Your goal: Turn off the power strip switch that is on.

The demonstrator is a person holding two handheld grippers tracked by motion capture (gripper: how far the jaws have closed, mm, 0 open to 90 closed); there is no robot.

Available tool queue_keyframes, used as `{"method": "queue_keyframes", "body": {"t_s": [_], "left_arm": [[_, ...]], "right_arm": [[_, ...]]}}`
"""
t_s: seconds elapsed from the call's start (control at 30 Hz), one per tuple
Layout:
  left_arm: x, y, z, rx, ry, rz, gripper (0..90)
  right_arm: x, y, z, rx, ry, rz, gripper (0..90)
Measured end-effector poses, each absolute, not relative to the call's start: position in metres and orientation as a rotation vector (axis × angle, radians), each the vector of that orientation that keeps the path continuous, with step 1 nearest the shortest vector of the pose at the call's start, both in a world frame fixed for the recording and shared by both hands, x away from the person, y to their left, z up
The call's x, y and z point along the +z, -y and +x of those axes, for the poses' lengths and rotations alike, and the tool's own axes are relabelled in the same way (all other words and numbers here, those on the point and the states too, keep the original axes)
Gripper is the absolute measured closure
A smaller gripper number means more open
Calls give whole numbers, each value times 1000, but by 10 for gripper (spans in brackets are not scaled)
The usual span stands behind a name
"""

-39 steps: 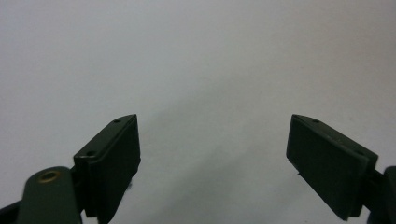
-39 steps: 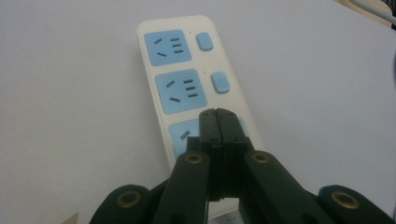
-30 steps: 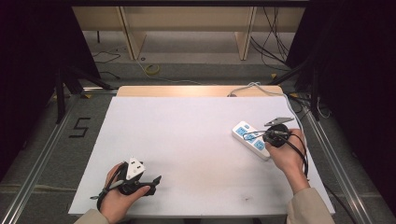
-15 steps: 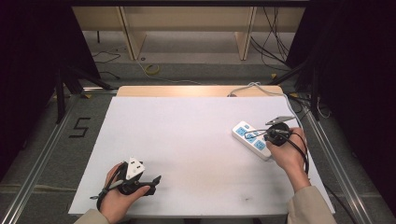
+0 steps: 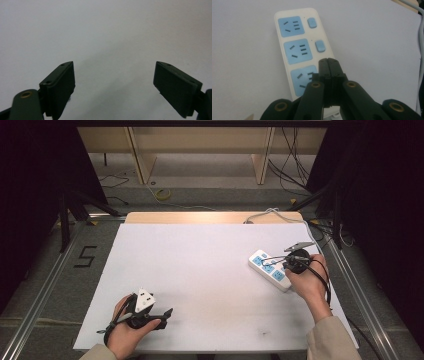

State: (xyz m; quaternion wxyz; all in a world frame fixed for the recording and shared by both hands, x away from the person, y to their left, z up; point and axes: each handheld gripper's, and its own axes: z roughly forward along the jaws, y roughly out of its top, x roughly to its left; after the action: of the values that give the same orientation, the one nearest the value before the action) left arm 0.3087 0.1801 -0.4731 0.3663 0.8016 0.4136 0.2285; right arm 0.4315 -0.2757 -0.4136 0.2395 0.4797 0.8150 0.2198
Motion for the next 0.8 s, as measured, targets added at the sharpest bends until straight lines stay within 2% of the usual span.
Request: {"method": "queue_keyframes", "body": {"t_s": [0.8], "left_arm": [[-473,-180,309,590,-1066,2055,172]], "right_arm": [[-415,278,442,590,-2238,1332,900]]}}
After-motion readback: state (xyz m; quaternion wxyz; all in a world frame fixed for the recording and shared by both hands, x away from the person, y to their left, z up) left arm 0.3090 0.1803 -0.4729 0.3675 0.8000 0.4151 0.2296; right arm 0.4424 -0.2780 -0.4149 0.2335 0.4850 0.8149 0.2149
